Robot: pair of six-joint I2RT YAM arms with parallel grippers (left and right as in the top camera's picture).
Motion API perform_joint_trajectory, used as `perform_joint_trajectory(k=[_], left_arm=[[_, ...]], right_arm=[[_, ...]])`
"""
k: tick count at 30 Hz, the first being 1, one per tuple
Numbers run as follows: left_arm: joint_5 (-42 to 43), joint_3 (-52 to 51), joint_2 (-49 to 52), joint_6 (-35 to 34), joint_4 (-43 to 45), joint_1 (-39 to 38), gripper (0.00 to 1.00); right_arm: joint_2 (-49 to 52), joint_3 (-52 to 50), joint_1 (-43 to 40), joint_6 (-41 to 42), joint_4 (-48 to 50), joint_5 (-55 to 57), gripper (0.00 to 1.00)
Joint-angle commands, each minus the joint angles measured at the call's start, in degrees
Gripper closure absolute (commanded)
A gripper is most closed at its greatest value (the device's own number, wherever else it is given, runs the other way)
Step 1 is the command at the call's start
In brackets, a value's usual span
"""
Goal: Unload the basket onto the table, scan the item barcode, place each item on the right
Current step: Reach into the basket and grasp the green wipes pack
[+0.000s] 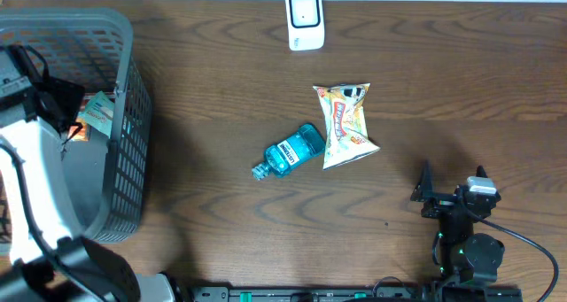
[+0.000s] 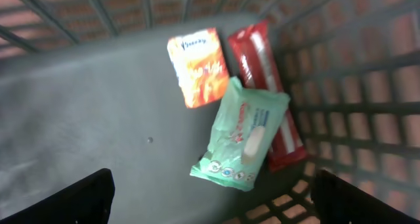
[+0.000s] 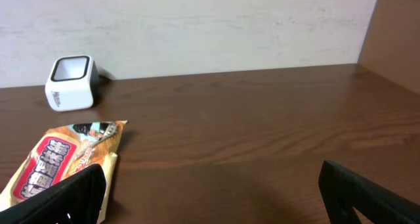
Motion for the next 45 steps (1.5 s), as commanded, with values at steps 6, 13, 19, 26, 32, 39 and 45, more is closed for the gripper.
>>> perform_joint_trajectory(k=[6,13,19,26,32,39,45], left_arm=[[10.36,0.28,12.81,6.60,4.35,0.20,0.03],[10.78,0.28,19.02,6.62,6.95,0.20,0.04],[12.59,0.20,22.23,10.12,8.55,0.20,0.06],[15.50,0.20,25.55,12.20,10.05,0.20,0.32],[16.72,0.15,25.75,14.99,10.10,0.20,0.71],[21.22,0.22,23.56,20.09,9.77,0.28,0.93],[21.00,0.24,12.94,20.09,9.44,2.01,0.93]], right_arm=[[-0.15,-0.04,0.33,0.79,-0.17,0.26,0.01],[-0.15,-0.04,0.33,0.79,-0.15,0.26,0.01],[-0.15,-0.04,0.33,0.79,-0.15,0.26,0.01],[-0.15,-0.04,0.33,0.79,-0.15,0.26,0.01],[-0.15,-0.04,0.33,0.79,-0.15,0.26,0.01],[-0.15,-0.04,0.33,0.79,-0.15,0.26,0.01],[-0.15,-0.04,0.33,0.79,-0.15,0.26,0.01]])
